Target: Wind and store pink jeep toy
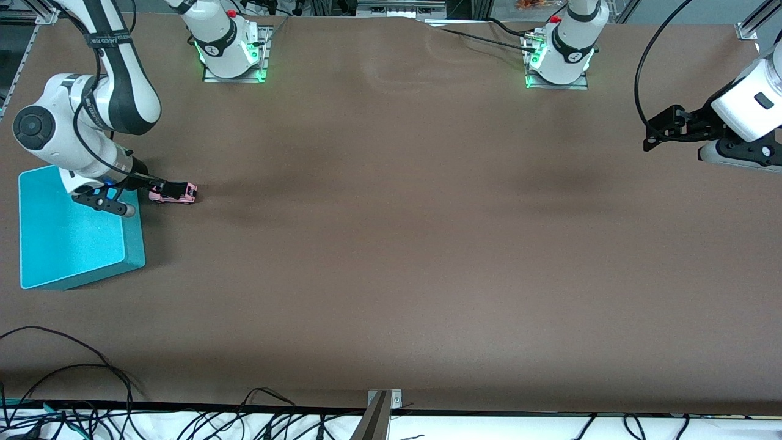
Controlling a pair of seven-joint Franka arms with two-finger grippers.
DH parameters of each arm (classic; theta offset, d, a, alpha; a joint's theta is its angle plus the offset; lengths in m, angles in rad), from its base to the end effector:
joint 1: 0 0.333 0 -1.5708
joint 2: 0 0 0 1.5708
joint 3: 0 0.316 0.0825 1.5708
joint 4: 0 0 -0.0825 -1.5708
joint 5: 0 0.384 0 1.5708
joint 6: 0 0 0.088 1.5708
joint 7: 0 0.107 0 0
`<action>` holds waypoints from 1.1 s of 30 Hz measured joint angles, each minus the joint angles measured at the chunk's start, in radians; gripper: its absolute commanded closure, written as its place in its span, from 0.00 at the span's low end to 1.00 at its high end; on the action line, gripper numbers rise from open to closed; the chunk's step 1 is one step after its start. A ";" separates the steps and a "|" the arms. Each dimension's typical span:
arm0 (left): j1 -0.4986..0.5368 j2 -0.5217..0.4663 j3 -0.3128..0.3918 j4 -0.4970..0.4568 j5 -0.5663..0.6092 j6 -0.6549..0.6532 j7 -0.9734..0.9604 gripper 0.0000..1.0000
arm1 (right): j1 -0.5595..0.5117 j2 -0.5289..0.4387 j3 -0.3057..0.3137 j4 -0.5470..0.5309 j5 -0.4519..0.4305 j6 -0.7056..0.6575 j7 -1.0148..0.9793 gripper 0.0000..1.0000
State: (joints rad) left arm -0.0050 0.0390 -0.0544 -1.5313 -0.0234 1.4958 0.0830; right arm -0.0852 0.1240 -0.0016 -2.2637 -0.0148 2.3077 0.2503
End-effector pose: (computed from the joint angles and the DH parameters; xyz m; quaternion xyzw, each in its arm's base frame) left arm 0.5574 -0.0352 0.6150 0.9967 -0.0715 -0.0371 0.0132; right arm 0.5211 -0.0456 0.2992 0.9859 -0.1625 -0.0394 0.0086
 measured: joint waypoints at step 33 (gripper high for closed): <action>-0.004 0.000 -0.003 0.000 0.000 0.000 0.000 0.00 | -0.003 0.037 -0.048 -0.139 0.000 0.282 0.863 0.00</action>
State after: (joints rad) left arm -0.0092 0.0390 -0.0575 -1.5312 -0.0234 1.4958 0.0830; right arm -0.0878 0.1606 -0.0496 -2.4028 -0.0148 2.5896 1.1129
